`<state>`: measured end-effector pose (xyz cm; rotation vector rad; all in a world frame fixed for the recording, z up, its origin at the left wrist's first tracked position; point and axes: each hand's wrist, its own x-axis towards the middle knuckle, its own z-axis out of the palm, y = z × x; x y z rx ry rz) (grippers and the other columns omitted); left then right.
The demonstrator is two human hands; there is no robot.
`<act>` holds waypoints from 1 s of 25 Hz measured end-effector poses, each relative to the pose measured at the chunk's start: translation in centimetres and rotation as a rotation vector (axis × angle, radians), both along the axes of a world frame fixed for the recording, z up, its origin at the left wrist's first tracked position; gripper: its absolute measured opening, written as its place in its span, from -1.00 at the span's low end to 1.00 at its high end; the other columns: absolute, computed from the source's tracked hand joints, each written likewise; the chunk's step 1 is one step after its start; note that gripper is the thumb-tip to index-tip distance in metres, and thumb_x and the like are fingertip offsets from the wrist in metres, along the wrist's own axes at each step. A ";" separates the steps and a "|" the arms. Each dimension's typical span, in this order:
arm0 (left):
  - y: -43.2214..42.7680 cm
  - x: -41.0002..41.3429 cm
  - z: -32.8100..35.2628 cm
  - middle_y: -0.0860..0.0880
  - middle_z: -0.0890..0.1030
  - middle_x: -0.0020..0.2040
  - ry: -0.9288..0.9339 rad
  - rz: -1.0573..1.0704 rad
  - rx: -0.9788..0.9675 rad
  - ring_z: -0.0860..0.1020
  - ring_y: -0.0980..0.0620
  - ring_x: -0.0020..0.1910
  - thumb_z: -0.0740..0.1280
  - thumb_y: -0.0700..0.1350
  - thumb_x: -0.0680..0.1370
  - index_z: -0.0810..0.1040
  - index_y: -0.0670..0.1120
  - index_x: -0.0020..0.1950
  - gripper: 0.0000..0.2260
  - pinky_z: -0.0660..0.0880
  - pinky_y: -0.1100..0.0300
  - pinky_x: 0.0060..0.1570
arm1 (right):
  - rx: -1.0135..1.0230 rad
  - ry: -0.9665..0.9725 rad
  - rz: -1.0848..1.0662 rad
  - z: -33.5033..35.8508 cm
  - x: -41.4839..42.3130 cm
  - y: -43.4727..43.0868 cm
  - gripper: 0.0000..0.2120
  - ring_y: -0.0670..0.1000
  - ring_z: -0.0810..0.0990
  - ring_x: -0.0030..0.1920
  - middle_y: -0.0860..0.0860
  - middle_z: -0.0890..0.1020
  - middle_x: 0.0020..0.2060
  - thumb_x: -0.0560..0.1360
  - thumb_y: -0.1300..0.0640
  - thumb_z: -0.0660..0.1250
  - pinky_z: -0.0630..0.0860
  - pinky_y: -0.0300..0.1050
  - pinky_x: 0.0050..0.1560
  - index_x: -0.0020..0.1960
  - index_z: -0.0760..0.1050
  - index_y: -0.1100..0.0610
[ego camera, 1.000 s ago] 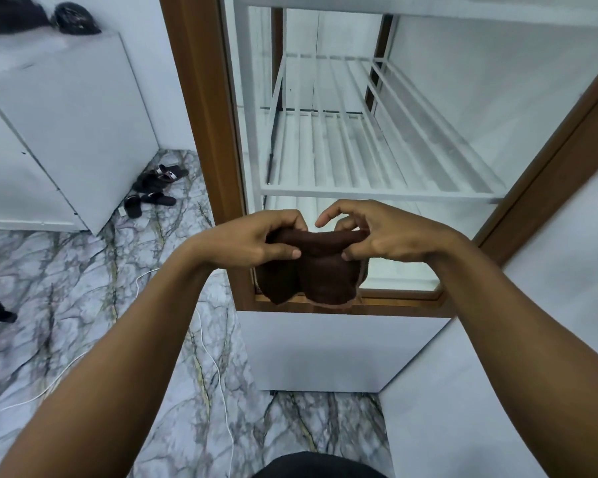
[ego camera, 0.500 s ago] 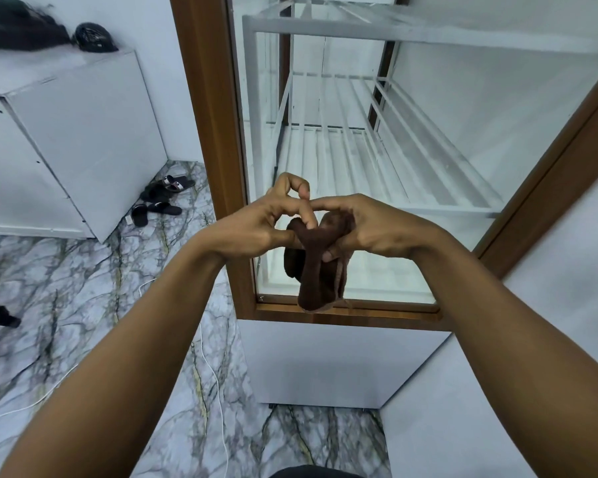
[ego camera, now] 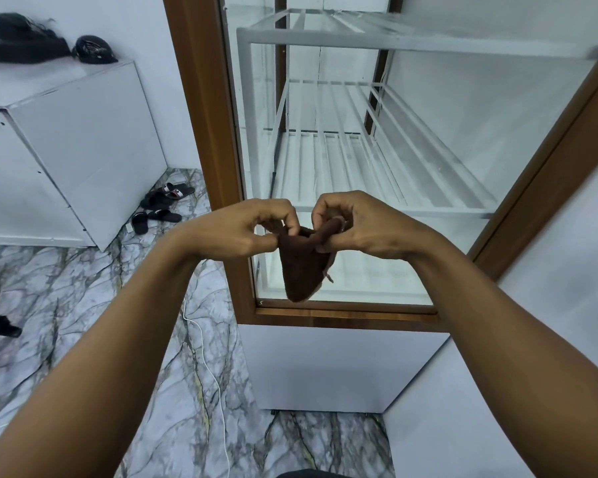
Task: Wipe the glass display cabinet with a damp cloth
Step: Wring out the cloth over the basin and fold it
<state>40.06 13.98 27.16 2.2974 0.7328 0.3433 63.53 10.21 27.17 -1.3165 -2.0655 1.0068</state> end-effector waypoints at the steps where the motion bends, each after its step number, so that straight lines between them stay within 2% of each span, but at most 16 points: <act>1: -0.1 -0.1 0.0 0.14 0.54 -0.05 0.001 0.015 -0.029 0.54 0.10 0.01 0.26 -0.04 0.46 0.54 0.11 -0.02 -0.87 0.42 0.28 0.04 | 0.004 0.012 -0.017 -0.1 0.1 0.0 -0.80 -0.10 0.56 -0.22 0.04 0.63 -0.25 0.45 0.35 0.49 0.52 -0.03 0.00 -0.05 0.56 0.12; 4: -0.3 -0.1 -0.1 0.08 0.60 -0.06 -0.025 0.071 -0.059 0.59 0.09 0.00 0.38 0.10 0.47 0.50 0.06 -0.07 -0.85 0.48 0.21 0.03 | 0.016 0.022 -0.063 -0.1 0.2 -0.1 -0.77 -0.19 0.54 -0.26 0.05 0.65 -0.21 0.46 0.33 0.50 0.49 -0.08 -0.03 0.02 0.54 0.12; 7: -0.2 0.2 -0.1 -0.08 0.64 -0.05 -0.087 0.156 -0.003 0.67 -0.03 -0.02 0.48 -0.16 0.51 0.47 -0.06 -0.11 -0.82 0.62 -0.06 0.01 | 0.017 0.075 -0.098 0.0 0.3 -0.3 -0.73 -0.08 0.62 -0.15 0.08 0.71 -0.16 0.47 0.30 0.51 0.58 0.08 0.09 0.02 0.49 0.05; 10: -0.4 0.2 -0.2 -0.13 0.59 0.00 -0.210 0.199 -0.055 0.68 -0.18 -0.02 0.41 -0.29 0.54 0.43 -0.14 0.00 -0.83 0.59 -0.22 0.05 | 0.004 0.187 -0.112 -0.1 0.4 -0.5 -0.70 0.06 0.69 -0.15 0.06 0.71 -0.16 0.50 0.34 0.47 0.60 0.01 0.05 0.06 0.44 0.05; 12: -0.4 0.2 -0.4 -0.15 0.57 0.01 -0.303 0.225 -0.084 0.65 -0.34 -0.05 0.40 -0.30 0.55 0.43 -0.08 0.03 -0.80 0.58 -0.30 0.02 | 0.017 0.268 -0.124 -0.2 0.4 -0.7 -0.67 0.19 0.69 -0.15 0.16 0.68 -0.08 0.52 0.40 0.42 0.63 -0.02 -0.01 0.09 0.42 0.06; 14: -0.4 0.3 -0.6 -0.13 0.59 -0.01 -0.370 0.267 -0.087 0.60 -0.44 -0.03 0.41 -0.25 0.54 0.45 0.01 0.04 -0.78 0.57 -0.39 0.04 | 0.027 0.311 -0.113 -0.3 0.3 -0.9 -0.61 0.15 0.66 -0.18 0.17 0.61 -0.04 0.53 0.47 0.36 0.64 -0.04 -0.07 0.12 0.45 0.01; 16: -0.6 0.6 -0.9 -0.18 0.64 0.02 -0.441 0.307 -0.095 0.56 -0.47 0.02 0.41 -0.22 0.54 0.45 0.03 0.09 -0.77 0.53 -0.43 0.07 | 0.051 0.318 -0.107 -0.3 0.0 -0.9 -0.52 0.10 0.68 -0.12 0.13 0.62 -0.01 0.52 0.50 0.34 0.66 -0.04 -0.04 0.15 0.52 -0.07; 18: -0.8 1.0 -0.9 -0.28 0.63 0.06 -0.538 0.341 -0.135 0.56 -0.44 0.06 0.40 -0.25 0.55 0.43 0.04 0.14 -0.72 0.55 -0.37 0.13 | 0.105 0.339 -0.127 -0.2 -0.1 -0.8 -0.53 0.04 0.67 -0.04 0.05 0.66 -0.02 0.51 0.50 0.34 0.67 -0.05 0.00 0.11 0.59 -0.07; 20: -1.2 1.4 -0.7 -0.28 0.63 0.10 -0.581 0.346 -0.206 0.63 -0.32 0.07 0.39 -0.28 0.56 0.38 0.09 0.23 -0.62 0.65 -0.15 0.10 | 0.152 0.387 -0.157 0.1 -0.1 -0.7 -0.58 -0.01 0.66 -0.05 -0.03 0.66 -0.09 0.50 0.50 0.35 0.67 -0.03 0.01 0.04 0.62 -0.02; 23: -1.5 1.7 -0.7 -0.22 0.68 0.07 -0.510 0.312 -0.292 0.70 -0.18 0.01 0.41 -0.29 0.53 0.34 0.15 0.30 -0.51 0.67 0.07 0.01 | 0.149 0.459 -0.168 0.5 0.0 -0.6 -0.59 0.03 0.68 -0.05 0.10 0.68 -0.04 0.51 0.52 0.33 0.66 0.03 0.04 0.08 0.60 0.02; 25: -1.6 1.8 -0.5 -0.19 0.71 -0.01 -0.503 0.321 -0.318 0.71 -0.15 -0.02 0.40 -0.33 0.52 0.41 0.11 0.25 -0.56 0.66 0.14 -0.06 | 0.168 0.475 -0.205 0.6 0.0 -0.6 -0.57 0.05 0.69 -0.06 0.14 0.64 0.10 0.51 0.53 0.33 0.66 0.07 0.07 0.11 0.59 0.01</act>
